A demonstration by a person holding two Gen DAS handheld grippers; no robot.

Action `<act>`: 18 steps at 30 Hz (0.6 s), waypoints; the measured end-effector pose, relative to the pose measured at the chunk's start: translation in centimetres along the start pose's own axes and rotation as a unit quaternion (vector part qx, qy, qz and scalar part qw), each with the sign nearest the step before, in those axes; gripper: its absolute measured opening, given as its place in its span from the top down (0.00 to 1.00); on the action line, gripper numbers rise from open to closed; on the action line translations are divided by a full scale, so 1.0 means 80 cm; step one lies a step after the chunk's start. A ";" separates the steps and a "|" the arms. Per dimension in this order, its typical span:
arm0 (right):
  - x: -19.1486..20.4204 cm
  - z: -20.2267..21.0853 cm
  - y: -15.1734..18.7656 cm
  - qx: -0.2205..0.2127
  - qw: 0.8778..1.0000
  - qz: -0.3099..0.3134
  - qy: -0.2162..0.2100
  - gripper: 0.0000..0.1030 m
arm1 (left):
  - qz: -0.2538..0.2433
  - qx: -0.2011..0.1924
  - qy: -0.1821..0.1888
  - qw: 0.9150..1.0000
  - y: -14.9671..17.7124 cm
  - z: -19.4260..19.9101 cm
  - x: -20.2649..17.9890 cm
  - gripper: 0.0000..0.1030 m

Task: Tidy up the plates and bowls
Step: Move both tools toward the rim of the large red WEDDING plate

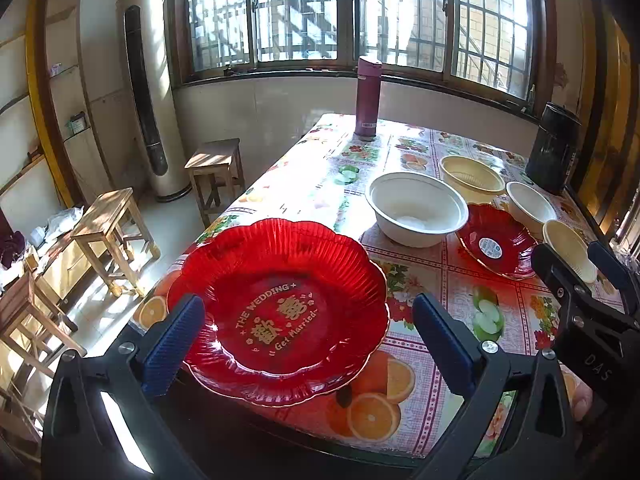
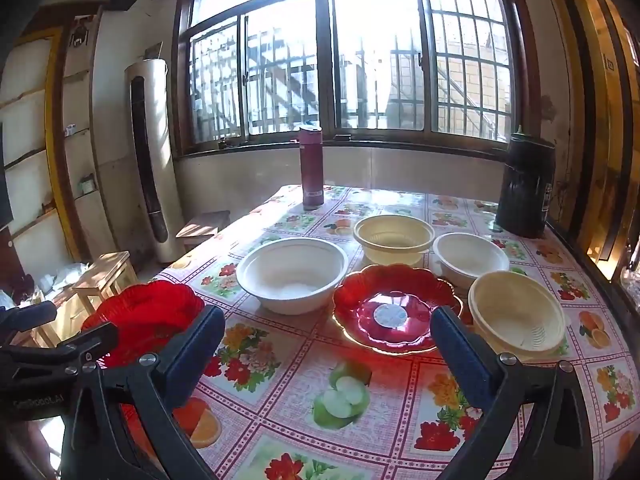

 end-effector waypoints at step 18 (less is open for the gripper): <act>0.091 -0.028 0.006 0.037 0.997 0.038 -0.061 0.00 | 0.054 0.013 -0.047 0.997 0.015 -0.011 0.094 0.00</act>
Point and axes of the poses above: each gripper's, at about its wrist camera, not at the fingertips, and z roughly against the way its jaws point, x to its left, y to its underside, the point moved 10 cm from there along -z, roughly the way its jaws point, and after that the axes turned 10 degrees about x, right-handed, at the moved point
